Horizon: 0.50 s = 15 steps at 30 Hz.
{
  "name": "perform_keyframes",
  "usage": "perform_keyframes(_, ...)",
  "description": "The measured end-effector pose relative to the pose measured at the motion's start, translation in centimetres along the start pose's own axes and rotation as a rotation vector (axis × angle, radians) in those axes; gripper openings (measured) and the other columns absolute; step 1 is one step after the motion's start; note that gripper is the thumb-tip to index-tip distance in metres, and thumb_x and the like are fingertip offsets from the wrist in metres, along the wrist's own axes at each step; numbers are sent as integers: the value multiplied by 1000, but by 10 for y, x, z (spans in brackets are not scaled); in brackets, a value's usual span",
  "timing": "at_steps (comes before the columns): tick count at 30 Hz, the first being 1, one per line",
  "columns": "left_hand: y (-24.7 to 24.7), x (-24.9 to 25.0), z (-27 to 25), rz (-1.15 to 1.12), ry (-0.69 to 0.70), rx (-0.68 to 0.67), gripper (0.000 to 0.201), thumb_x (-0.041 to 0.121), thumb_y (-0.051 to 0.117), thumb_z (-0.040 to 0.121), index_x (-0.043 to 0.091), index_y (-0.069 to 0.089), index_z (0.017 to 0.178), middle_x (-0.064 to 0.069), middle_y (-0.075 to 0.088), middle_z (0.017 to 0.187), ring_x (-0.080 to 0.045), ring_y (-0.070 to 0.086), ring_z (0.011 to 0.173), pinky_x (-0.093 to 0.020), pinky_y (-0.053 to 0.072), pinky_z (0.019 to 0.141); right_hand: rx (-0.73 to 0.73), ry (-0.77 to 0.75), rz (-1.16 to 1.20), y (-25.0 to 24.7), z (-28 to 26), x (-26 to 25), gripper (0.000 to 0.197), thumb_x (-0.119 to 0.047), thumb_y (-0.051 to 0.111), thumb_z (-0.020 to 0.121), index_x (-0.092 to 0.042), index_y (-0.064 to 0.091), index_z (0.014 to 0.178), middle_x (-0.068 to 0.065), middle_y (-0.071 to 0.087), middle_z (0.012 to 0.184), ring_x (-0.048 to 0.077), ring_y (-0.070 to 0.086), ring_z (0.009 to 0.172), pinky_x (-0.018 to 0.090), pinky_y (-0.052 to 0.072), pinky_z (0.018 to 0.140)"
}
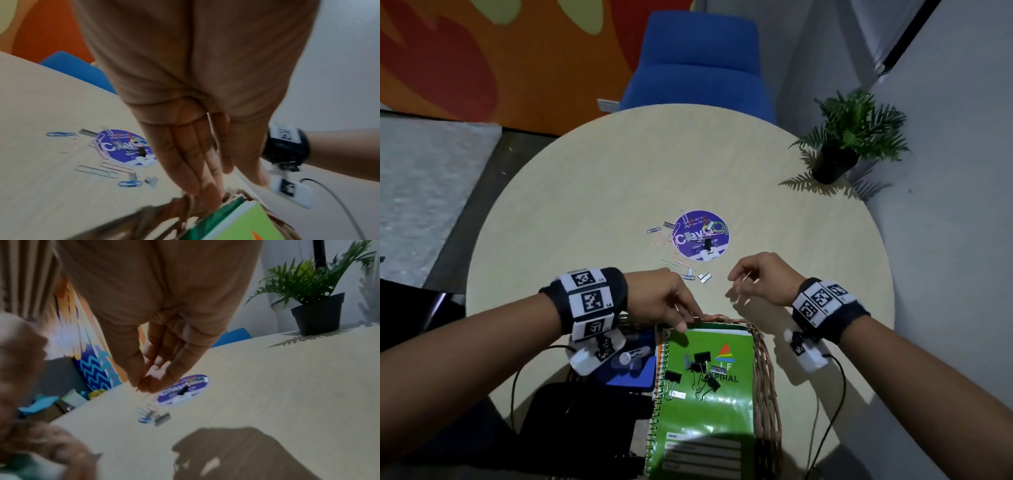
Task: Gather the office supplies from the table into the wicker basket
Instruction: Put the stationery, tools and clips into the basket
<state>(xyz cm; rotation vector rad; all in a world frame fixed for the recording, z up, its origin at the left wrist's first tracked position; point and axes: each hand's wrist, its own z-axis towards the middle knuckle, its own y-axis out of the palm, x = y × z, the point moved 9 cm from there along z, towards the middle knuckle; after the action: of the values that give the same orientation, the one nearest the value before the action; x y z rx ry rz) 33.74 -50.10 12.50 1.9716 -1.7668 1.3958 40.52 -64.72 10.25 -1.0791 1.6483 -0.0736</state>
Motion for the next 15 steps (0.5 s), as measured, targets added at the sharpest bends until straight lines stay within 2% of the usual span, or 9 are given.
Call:
perform_keyframes(2,-18,-11,0,47,-27,142,37,18,70,84,16,65,121,0,73,109,12,61,79,3,41,76,-97,-34,111,11,-17,-17,25,13,56,77,-3,68,94,8,71,74,8,64,66,21,52,71)
perform_keyframes(3,-29,-17,-1,70,-43,213,34,18,68,86,16,65,120,0,73,109,6,63,81,1,42,76,-182,-38,155,21,-25,-24,27,14,56,77,-2,67,96,10,71,75,8,64,66,18,51,70)
perform_keyframes(5,-47,-25,-1,166,-81,304,28,17,63,88,15,66,117,-2,73,108,-10,66,91,-10,44,80,-359,-41,195,42,-39,-35,27,14,59,78,-1,67,100,14,71,80,11,66,70,18,52,69)
perform_keyframes(6,-53,-29,1,238,-108,322,27,16,61,89,15,66,116,-3,73,108,-15,66,96,-16,43,82,-396,-53,170,48,-42,-37,27,13,60,78,-1,67,100,14,71,81,12,65,72,22,54,71)
perform_keyframes(8,-59,-38,7,377,-165,330,24,16,56,90,15,67,112,-5,71,108,-21,64,100,-23,45,87,-299,-91,47,43,-33,-35,24,7,60,79,-4,69,97,8,71,79,12,65,72,28,54,77)
perform_keyframes(11,-57,-51,18,506,-200,304,21,19,53,89,17,69,101,-5,69,104,-24,63,96,-32,50,86,-42,-101,-143,21,-6,-24,16,-2,61,82,-10,70,93,2,70,75,12,64,68,30,54,75)
perform_keyframes(13,-53,-57,25,519,-216,291,19,25,54,89,17,69,95,-5,68,99,-26,63,92,-32,51,82,7,-71,-302,20,12,-16,17,-9,65,83,-11,70,99,5,70,89,16,61,75,29,49,77)
perform_keyframes(15,-52,-60,35,527,-227,294,22,32,52,90,17,68,90,-6,67,94,-27,62,89,-32,51,80,-20,-34,-456,30,29,-7,26,-15,65,83,-14,67,108,5,66,107,21,61,91,33,49,83)
